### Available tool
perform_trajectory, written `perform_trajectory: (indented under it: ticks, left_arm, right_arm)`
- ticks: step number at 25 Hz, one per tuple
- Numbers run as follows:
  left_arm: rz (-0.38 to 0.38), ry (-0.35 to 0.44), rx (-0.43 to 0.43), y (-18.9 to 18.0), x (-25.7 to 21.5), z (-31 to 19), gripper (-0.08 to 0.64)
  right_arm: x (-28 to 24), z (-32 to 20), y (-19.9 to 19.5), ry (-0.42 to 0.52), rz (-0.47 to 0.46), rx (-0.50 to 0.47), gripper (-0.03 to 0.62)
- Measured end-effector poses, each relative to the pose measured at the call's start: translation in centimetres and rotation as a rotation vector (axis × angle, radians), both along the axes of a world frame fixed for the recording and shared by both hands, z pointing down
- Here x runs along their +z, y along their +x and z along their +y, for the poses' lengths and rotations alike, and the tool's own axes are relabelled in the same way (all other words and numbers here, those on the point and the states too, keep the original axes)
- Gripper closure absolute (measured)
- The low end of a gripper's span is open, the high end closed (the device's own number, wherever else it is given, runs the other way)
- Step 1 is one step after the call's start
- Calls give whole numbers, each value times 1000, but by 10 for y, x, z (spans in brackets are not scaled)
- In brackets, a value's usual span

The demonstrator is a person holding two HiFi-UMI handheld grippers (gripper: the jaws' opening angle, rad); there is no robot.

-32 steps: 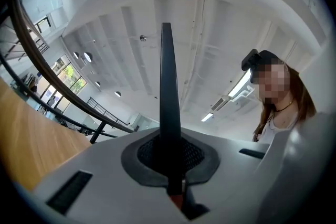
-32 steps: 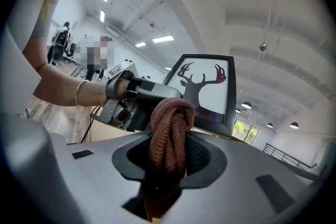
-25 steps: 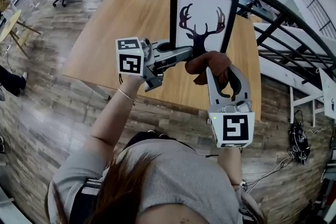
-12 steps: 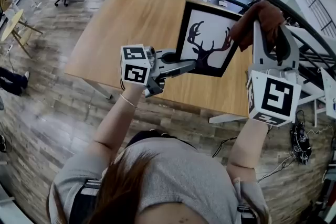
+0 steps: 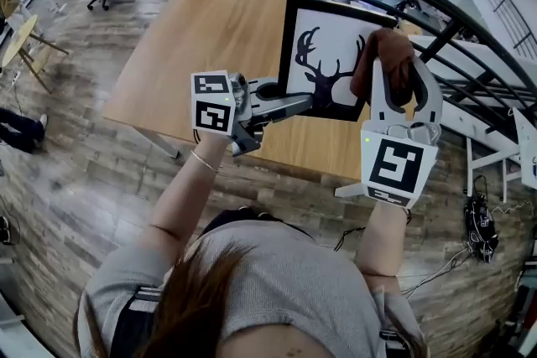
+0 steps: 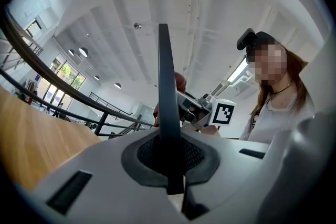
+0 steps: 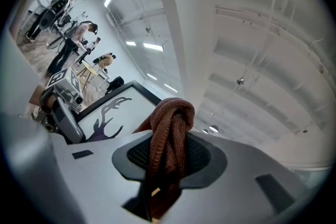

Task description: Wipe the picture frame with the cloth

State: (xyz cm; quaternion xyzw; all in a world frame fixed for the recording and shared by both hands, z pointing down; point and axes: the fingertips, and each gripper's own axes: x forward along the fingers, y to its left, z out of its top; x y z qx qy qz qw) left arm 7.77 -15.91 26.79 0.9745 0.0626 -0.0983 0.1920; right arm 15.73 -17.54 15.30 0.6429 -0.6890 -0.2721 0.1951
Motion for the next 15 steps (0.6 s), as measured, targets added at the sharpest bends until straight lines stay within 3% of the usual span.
perform_trajectory:
  ticks: [15]
  left_arm:
    - [28,-8,-12,-2,-6,3,543]
  right_arm:
    - [55,26,-7,-87,34,-11,459]
